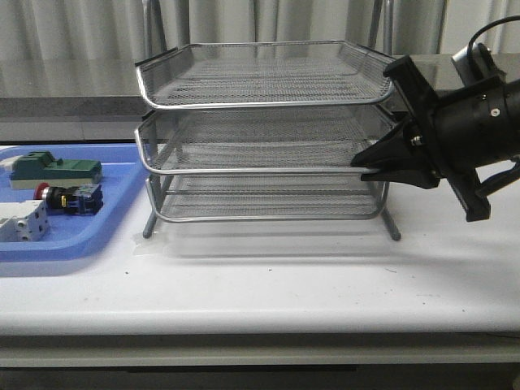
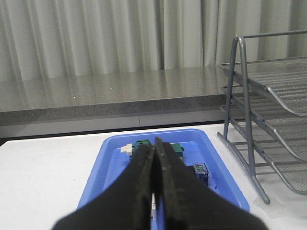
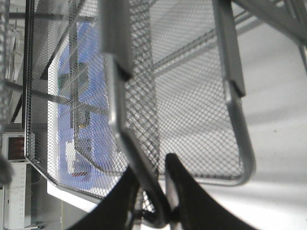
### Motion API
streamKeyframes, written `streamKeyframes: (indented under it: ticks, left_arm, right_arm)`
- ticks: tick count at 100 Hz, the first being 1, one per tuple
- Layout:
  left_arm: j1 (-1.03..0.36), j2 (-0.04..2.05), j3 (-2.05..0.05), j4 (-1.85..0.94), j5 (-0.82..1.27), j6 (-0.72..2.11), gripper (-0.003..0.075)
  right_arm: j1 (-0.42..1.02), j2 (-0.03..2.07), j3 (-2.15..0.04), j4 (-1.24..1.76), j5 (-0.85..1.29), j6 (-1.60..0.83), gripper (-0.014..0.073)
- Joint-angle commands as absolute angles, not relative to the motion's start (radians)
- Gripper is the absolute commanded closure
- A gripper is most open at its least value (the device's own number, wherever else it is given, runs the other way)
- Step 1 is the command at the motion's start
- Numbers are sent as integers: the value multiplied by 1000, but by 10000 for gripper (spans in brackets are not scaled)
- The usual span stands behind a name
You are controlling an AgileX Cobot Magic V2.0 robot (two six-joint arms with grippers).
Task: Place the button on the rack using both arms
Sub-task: 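Pull the middle mesh tray out toward the robot with the right gripper, then release the tray and withdraw the right gripper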
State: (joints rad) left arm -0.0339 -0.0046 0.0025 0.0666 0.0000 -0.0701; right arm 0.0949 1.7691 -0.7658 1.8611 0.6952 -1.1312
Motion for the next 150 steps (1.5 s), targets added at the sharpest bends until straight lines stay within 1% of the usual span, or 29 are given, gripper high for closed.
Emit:
streamKeyframes:
  ticks: [1,17,43,66,71,78,83,85,90,95,97,102,113,127,141,150]
  left_arm:
    - [-34,-36,37,61,-76,-79,741]
    - [-34,-36,37,61,-76,-79,741]
    - [-34,-36,37,61,-76,-79,741]
    - [-34,-36,37,61,-76,-79,741]
    - [-34,-36,37,61,-76,-79,741]
    - [-34,-36,37,61,-76,-79,741]
    - [-34,-36,37,61,-76,-79,741]
    - [-34,-36,37,61,-76,-79,741]
    - [-34,-36,37,61,-76,-79,741]
    - [-34,-36,37,61,-76,-79,741]
    - [-34,-36,37,61,-76,-79,741]
    - [-34,-36,37,61,-76,-79,741]
    - [-34,-36,37,61,-76,-79,741]
    - [-34,-36,37,61,-76,-79,741]
    - [-34,-36,37,61,-76,-79,741]
    - [-34,-36,37,61,-76,-79,741]
  right_arm:
    - [98,1729,-724,1819,767,-1192,659]
    - [98,1695,-622,1819,790,-1243,659]
    - [98,1579,-450,1824,784,-1295,659]
    - [98,1484,-384,1833,754,-1305,652]
    - [98,1472,-384,1833,745,-1307,622]
    - [98,1455,-384,1838,745,-1316,534]
    - [98,1442,-384,1838,750,-1328,431]
    - [98,1436,-384,1838,754,-1329,403]
    - [98,1421,-384,1838,763,-1331,288]
    - [98,1403,-384,1837,775,-1334,200]
    - [98,1399,-384,1837,781,-1336,169]
    - [98,1379,-384,1831,792,-1336,125]
    - [98,1337,-384,1779,798,-1330,119]
    - [98,1277,-384,1649,790,-1245,119]
    - [98,1199,-389,1441,742,-1081,119]
    - [98,1133,-407,1271,699,-925,126]
